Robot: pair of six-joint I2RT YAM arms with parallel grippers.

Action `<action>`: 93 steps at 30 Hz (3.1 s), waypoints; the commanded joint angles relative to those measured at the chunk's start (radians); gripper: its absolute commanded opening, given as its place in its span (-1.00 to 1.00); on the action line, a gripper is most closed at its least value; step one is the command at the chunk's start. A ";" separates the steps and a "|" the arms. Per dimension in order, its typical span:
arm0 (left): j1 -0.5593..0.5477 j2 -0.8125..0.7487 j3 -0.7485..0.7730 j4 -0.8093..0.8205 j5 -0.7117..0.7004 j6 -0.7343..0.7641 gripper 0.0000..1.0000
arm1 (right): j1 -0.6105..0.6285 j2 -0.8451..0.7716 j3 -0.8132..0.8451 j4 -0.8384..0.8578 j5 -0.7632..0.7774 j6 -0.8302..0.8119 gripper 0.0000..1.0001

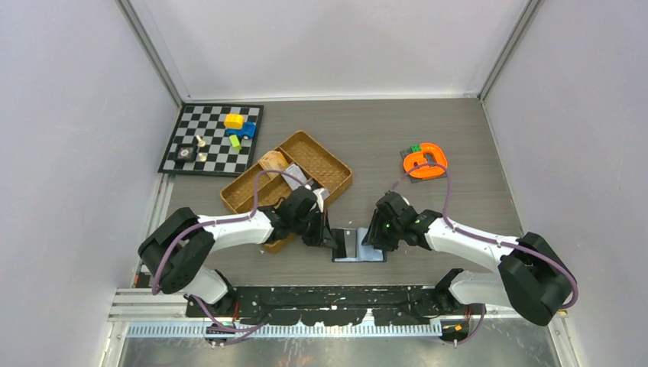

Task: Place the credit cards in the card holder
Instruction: Insert the credit card into the card holder.

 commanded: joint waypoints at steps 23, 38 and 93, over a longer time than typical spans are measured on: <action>-0.011 -0.005 0.079 0.006 0.040 -0.015 -1.00 | 0.006 -0.017 0.099 -0.217 0.219 -0.112 -0.99; -0.021 0.197 0.123 0.292 0.248 -0.105 -1.00 | 0.004 -0.020 0.087 -0.212 0.217 -0.110 -0.99; 0.018 0.395 0.258 0.105 0.345 0.051 -1.00 | 0.004 0.010 0.085 -0.196 0.188 -0.100 -0.99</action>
